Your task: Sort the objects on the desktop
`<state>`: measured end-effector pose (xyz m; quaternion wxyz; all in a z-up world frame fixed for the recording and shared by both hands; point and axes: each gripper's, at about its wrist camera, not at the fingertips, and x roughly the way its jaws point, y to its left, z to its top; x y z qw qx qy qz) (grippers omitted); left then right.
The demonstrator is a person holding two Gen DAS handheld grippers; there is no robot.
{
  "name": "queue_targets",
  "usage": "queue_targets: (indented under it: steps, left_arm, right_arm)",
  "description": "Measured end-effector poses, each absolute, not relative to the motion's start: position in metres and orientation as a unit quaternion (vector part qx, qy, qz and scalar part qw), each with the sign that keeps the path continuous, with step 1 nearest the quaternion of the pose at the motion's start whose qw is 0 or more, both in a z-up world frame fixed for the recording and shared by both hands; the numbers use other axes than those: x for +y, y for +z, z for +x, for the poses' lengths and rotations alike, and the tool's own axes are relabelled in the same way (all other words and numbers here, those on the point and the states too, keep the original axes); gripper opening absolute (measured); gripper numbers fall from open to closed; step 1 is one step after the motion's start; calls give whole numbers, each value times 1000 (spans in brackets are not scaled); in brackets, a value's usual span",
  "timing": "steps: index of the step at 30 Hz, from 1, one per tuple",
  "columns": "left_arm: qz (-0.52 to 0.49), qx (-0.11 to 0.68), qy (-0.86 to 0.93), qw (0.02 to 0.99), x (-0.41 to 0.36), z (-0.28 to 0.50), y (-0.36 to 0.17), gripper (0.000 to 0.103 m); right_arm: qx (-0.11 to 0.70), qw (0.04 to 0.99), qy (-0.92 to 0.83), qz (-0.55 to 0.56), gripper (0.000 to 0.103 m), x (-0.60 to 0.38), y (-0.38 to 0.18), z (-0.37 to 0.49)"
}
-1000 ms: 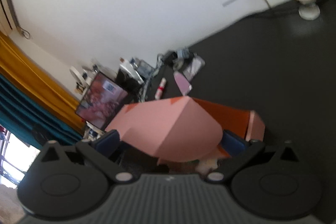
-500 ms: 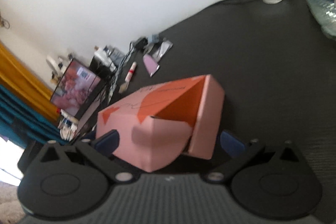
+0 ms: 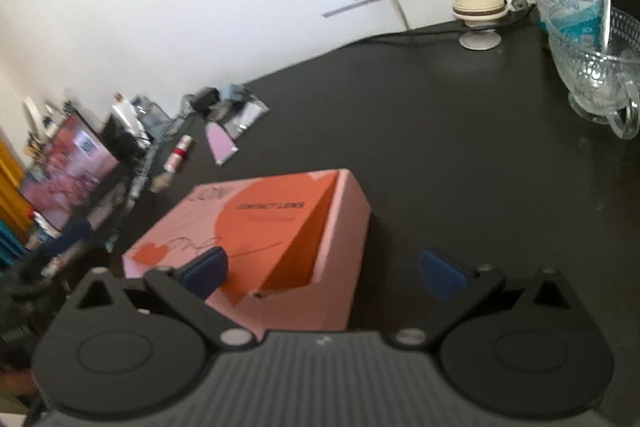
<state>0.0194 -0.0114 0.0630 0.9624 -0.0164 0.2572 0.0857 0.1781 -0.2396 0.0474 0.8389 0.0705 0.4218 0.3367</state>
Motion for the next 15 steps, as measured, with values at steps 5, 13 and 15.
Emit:
queue_targets:
  steps: [5,13,15]
  left_arm:
    - [13,308,108,945,-14,36,44,103]
    - [17,325,107,940,-13,38,31,103]
    - [18,326,105,939,-13,39,29,103]
  right_arm:
    - [426,843,324,50,102,-239,42,177]
    - [433,845,312,37,102,-241,35,176]
    - [430,847,312,34,102,-239,35,176]
